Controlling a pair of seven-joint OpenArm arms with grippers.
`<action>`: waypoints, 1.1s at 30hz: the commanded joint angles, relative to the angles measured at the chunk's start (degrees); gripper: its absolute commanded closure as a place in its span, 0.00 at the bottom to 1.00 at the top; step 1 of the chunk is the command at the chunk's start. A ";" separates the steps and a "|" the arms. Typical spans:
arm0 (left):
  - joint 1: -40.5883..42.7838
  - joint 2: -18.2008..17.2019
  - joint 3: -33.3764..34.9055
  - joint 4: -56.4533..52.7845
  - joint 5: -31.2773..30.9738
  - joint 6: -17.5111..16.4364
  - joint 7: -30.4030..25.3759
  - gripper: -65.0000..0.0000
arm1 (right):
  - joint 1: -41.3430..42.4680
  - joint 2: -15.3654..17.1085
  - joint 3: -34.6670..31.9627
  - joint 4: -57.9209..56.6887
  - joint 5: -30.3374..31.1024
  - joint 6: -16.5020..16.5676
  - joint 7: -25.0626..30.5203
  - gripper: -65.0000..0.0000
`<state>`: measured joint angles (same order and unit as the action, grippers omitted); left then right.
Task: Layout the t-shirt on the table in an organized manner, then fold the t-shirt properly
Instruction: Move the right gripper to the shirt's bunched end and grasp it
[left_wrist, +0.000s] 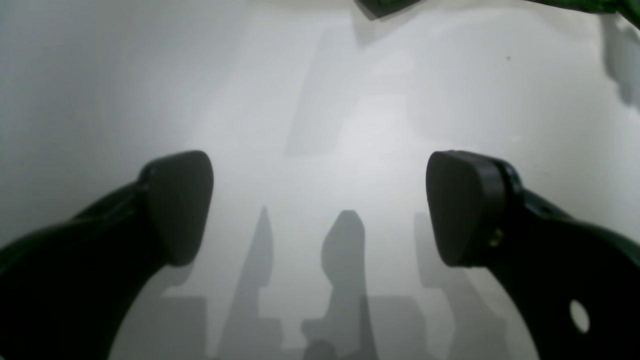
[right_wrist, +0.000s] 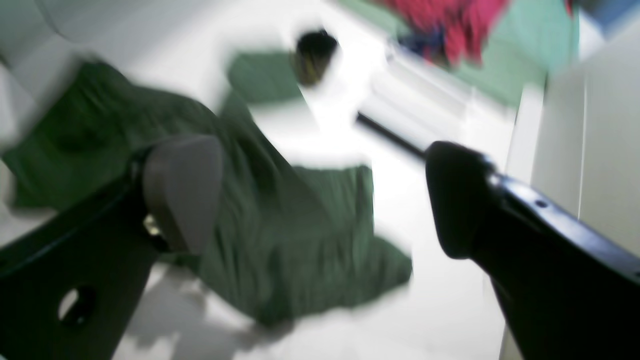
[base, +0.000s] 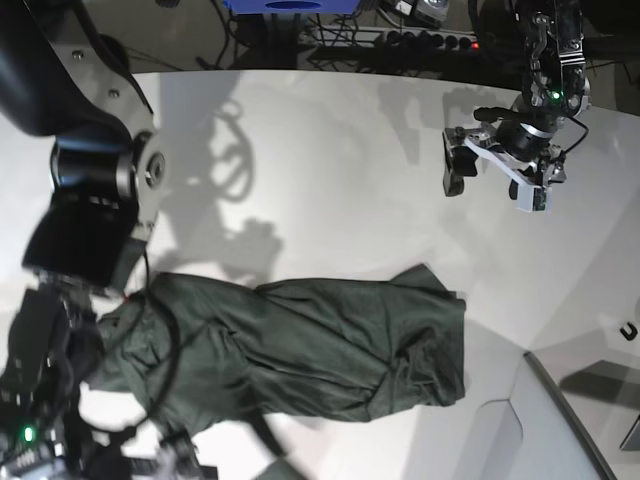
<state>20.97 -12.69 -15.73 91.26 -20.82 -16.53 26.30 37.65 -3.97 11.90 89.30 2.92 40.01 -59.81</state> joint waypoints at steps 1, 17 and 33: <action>0.08 -0.54 -0.49 0.82 -0.24 -0.21 -1.29 0.00 | 0.02 0.23 0.45 0.68 0.47 -0.01 0.78 0.09; -0.53 0.78 -0.14 0.12 -0.85 -3.47 -1.65 0.00 | -9.91 10.87 15.92 -35.80 0.55 -3.48 25.83 0.24; -0.53 0.78 -0.67 -0.14 -0.85 -11.11 -1.65 0.00 | -2.00 11.48 21.55 -65.96 0.55 -14.12 45.35 0.24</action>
<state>20.62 -11.42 -16.08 90.32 -21.02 -27.09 25.96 33.80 7.03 33.50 22.48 2.68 25.85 -15.53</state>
